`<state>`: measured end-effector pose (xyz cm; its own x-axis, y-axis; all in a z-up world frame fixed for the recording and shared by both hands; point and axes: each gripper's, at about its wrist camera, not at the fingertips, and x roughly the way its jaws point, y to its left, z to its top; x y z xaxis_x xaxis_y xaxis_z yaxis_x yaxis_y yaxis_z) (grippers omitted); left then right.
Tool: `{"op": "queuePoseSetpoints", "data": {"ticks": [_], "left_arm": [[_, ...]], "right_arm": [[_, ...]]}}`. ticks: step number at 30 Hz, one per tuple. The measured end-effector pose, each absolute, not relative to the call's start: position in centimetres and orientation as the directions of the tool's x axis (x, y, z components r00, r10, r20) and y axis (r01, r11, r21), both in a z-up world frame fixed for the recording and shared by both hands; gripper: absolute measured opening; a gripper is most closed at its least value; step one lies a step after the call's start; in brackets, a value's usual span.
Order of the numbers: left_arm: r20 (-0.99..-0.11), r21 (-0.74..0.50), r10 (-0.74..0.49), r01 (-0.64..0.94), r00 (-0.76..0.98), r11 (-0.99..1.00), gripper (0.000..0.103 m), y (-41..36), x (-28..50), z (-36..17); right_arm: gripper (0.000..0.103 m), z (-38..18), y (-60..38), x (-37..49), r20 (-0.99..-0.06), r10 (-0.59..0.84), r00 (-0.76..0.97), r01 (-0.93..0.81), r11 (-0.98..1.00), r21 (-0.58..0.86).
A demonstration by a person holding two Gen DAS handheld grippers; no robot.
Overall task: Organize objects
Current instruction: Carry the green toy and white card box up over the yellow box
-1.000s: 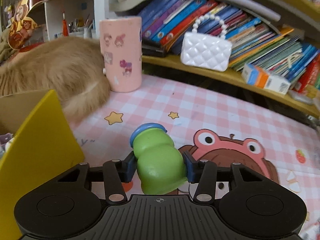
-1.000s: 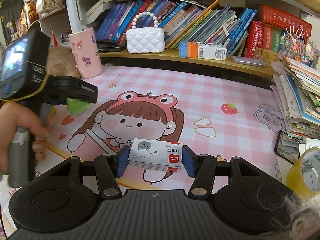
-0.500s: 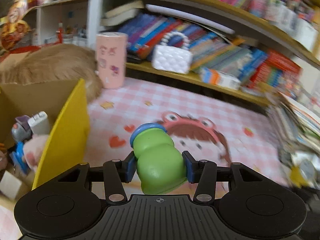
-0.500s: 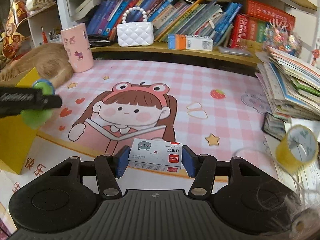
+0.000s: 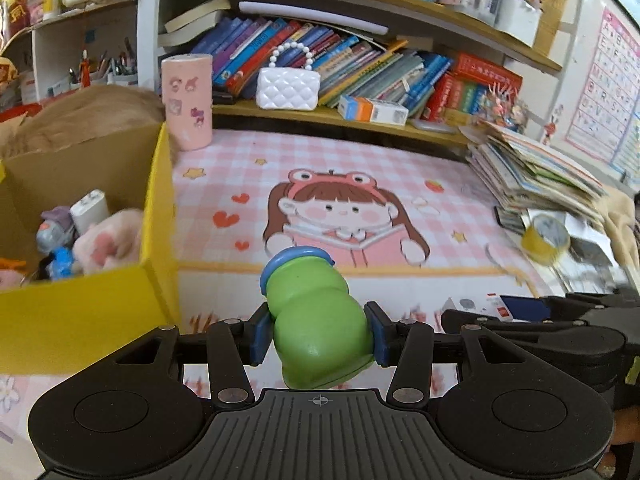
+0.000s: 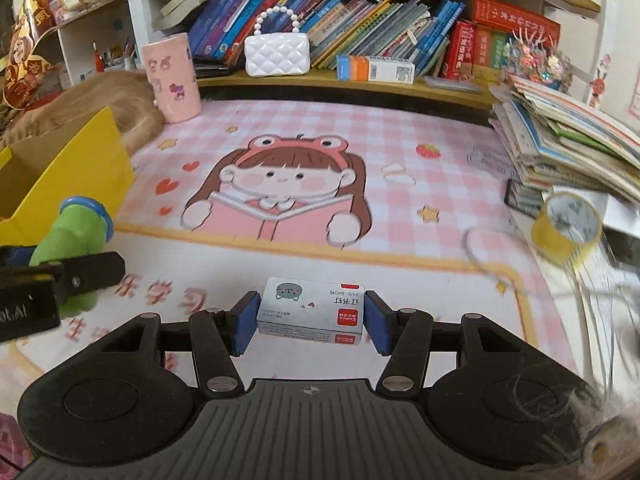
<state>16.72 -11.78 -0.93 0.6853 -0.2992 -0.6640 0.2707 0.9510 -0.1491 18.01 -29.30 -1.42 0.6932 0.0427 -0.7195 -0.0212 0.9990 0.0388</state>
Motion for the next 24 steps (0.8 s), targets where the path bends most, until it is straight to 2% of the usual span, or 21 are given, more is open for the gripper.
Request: {"op": "queuePoseSetpoints", "data": {"ticks": [6,24], "left_arm": [[-0.677,-0.125,-0.289,0.281,0.677,0.952,0.047,-8.5,13.4,-1.3],[-0.673,-0.139,-0.178,0.113,0.718,0.984,0.047,2.3,6.9,-1.0]], "right_arm": [[0.052,-1.4,-26.0,14.6,-0.735,0.051,0.677,-0.025,0.999,0.046],[0.052,-1.3,-16.4,9.1,-0.73,0.138,0.669,-0.139,0.989,0.059]]}}
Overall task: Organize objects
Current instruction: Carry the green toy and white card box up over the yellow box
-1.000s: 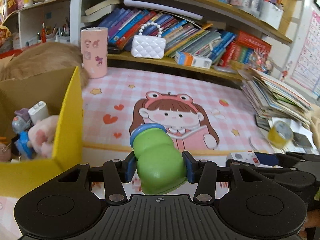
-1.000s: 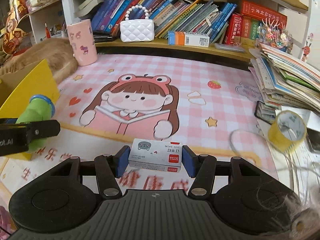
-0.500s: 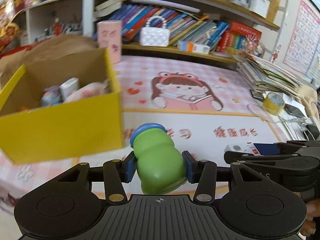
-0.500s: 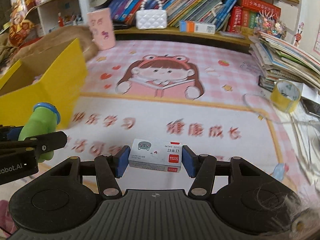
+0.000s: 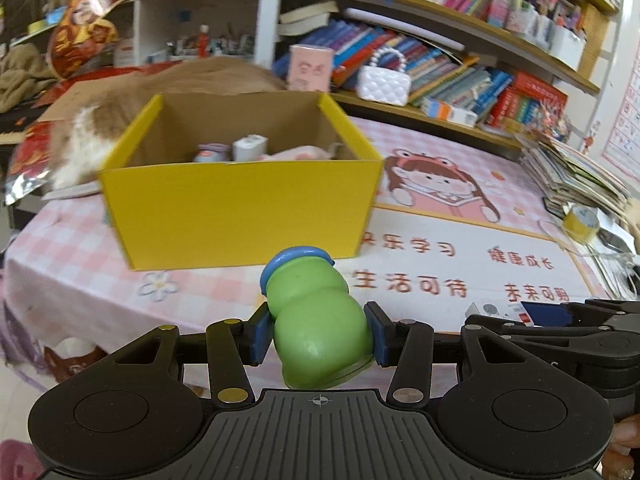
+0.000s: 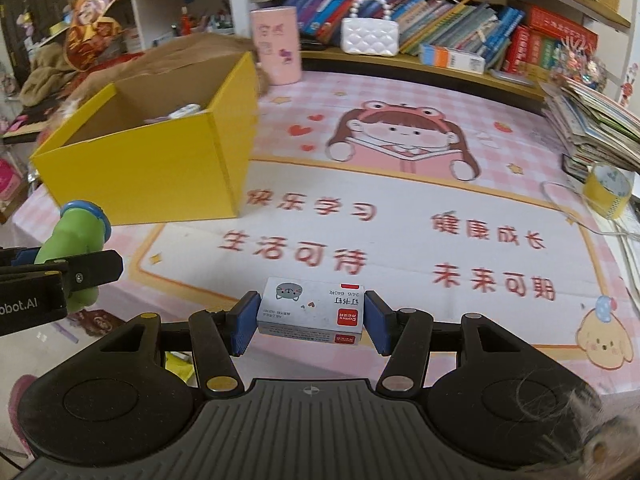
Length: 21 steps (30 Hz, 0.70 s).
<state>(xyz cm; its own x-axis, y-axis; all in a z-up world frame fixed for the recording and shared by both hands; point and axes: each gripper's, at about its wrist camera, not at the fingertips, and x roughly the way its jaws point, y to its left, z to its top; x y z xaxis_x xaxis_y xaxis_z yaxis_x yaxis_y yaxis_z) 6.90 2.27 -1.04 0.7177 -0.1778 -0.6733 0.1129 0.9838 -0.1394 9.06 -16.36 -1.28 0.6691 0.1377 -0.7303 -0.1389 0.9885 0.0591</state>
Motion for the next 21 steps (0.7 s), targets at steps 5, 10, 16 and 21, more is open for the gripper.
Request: {"op": "queuePoseSetpoints", "data": {"ticks": [5,10,16,21], "left_arm": [[-0.663,-0.144,-0.144,0.064,0.735,0.988,0.047,4.7,5.7,-0.8],[-0.647,-0.149,-0.119,0.028,0.753,0.988,0.047,6.8,4.9,-0.5],[-0.629,-0.168,-0.109,0.003,0.77,0.986,0.047,8.8,4.4,-0.1],[-0.61,-0.176,-0.114,0.006,0.784,0.984,0.047,9.7,4.3,0.5]], "right_arm": [[0.052,-1.0,-14.1,8.5,-0.719,0.166,0.675,-0.181,0.982,0.056],[0.052,-0.6,-11.9,8.2,-0.705,0.183,0.685,-0.216,0.975,0.044],[0.052,-0.1,-9.9,8.1,-0.69,0.196,0.697,-0.241,0.97,0.033],[0.052,0.2,-8.5,8.1,-0.681,0.204,0.704,-0.25,0.968,0.031]]}}
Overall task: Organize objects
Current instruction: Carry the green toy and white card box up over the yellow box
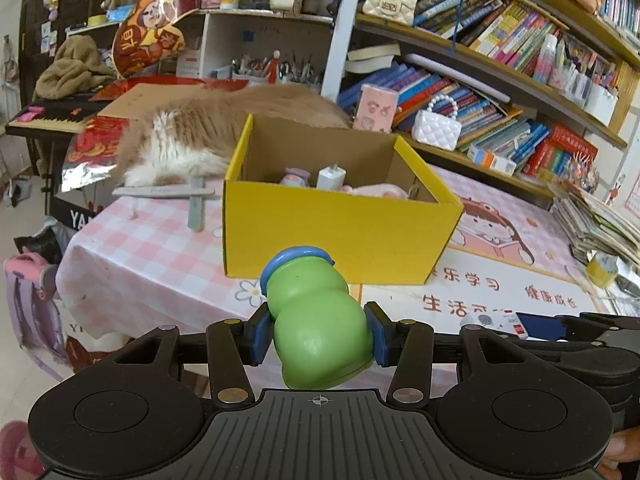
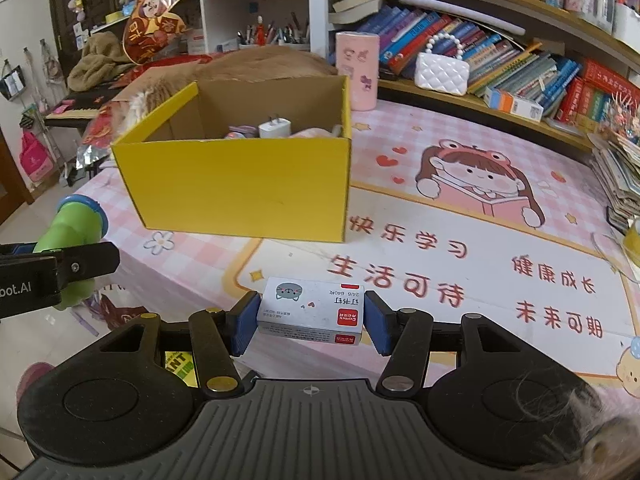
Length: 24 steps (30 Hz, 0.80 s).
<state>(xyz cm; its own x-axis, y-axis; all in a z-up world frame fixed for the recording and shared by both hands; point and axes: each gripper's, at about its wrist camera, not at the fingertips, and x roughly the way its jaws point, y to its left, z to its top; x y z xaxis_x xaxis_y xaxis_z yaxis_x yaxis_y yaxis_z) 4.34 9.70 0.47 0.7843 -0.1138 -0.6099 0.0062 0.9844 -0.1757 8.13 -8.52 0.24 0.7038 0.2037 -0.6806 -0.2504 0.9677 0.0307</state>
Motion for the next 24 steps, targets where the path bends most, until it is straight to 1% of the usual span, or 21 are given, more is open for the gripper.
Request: {"op": "queuePoseSetpoints", "data": {"ticks": [7,13,18,24], "left_arm": [[-0.576,-0.194,-0.111,-0.004,0.81,0.981,0.047,11.2,5.3,1.6],[-0.523,-0.241,-0.108,-0.026,0.845,0.97,0.047,11.9,7.4,2.9],[-0.487,-0.254,-0.075,-0.059,0.87,0.965,0.047,12.3,9.3,3.7],[-0.467,-0.234,-0.034,-0.087,0.884,0.968,0.047,12.4,12.1,4.7]], "right_arm": [[0.052,1.1,-7.4,8.8,-0.661,0.202,0.722,-0.253,0.967,0.019],[0.052,2.8,-6.7,10.4,-0.625,0.209,0.753,-0.27,0.963,-0.004],[0.052,3.9,-6.0,12.9,-0.59,0.235,0.772,-0.311,0.95,-0.028],[0.052,4.6,-5.2,16.4,-0.566,0.275,0.777,-0.36,0.932,-0.041]]}}
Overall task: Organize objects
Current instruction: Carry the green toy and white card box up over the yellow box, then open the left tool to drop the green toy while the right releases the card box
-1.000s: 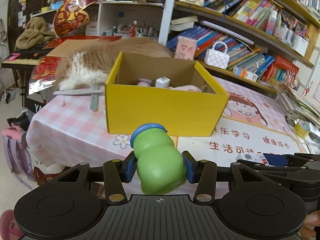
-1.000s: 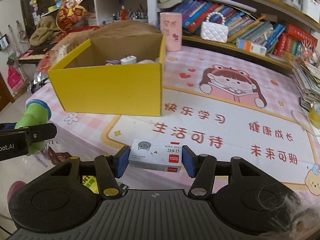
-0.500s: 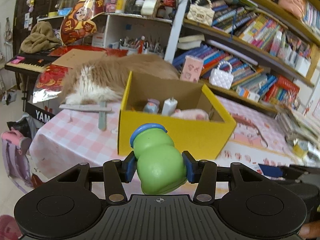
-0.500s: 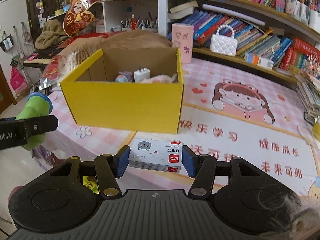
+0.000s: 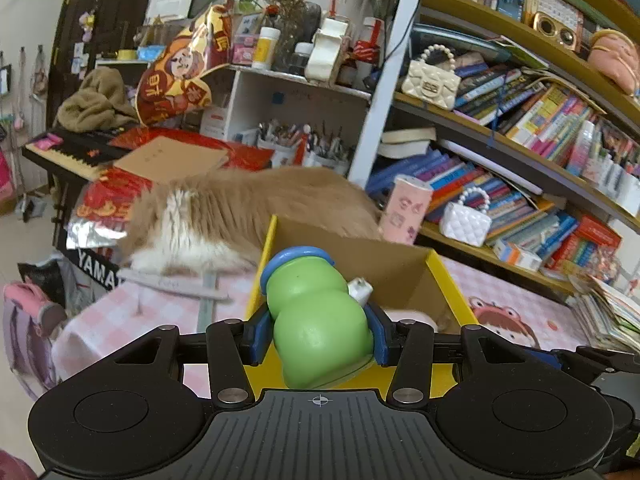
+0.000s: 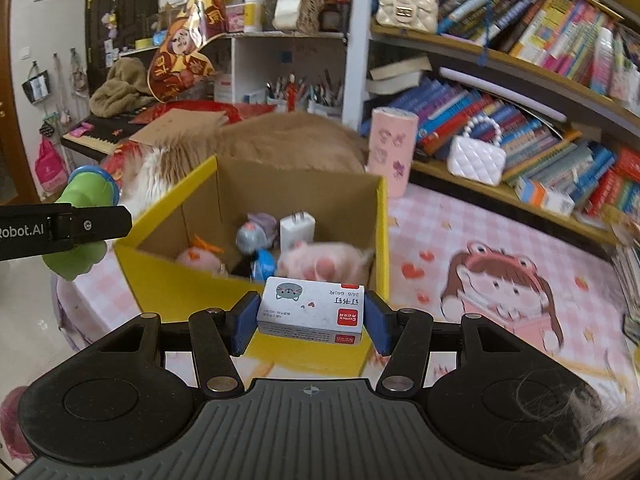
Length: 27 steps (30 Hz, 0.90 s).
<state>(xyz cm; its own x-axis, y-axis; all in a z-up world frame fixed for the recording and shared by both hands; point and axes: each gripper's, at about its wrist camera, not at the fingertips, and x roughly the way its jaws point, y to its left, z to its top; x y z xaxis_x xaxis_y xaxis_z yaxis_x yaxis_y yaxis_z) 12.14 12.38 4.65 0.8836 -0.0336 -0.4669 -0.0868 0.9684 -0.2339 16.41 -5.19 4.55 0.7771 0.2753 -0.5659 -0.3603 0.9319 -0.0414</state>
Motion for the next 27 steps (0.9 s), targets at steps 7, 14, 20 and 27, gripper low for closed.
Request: {"op": "queuePoseSetpoints", "data": {"ticks": [7,14,20,27], "left_arm": [[-0.487,-0.211,0.005,-0.123,0.873,0.97,0.047,11.8,15.5,4.4],[-0.538,-0.18,0.031,-0.151,0.842,0.972,0.047,10.9,17.8,3.2],[-0.574,-0.146,0.054,-0.167,0.817,0.975,0.048,10.5,19.7,2.5],[-0.604,-0.126,0.064,-0.174,0.794,0.977,0.048,10.2,21.6,1.7]], "right_arm": [[0.052,4.2,-4.3,20.3,-0.564,0.323,0.76,-0.423,0.905,-0.053],[0.052,3.1,-4.2,23.5,-0.594,0.355,0.722,-0.474,0.879,-0.051],[0.052,2.2,-4.1,25.8,-0.62,0.376,0.688,-0.508,0.86,-0.042],[0.052,1.2,-3.7,27.9,-0.654,0.382,0.653,-0.546,0.836,-0.056]]}}
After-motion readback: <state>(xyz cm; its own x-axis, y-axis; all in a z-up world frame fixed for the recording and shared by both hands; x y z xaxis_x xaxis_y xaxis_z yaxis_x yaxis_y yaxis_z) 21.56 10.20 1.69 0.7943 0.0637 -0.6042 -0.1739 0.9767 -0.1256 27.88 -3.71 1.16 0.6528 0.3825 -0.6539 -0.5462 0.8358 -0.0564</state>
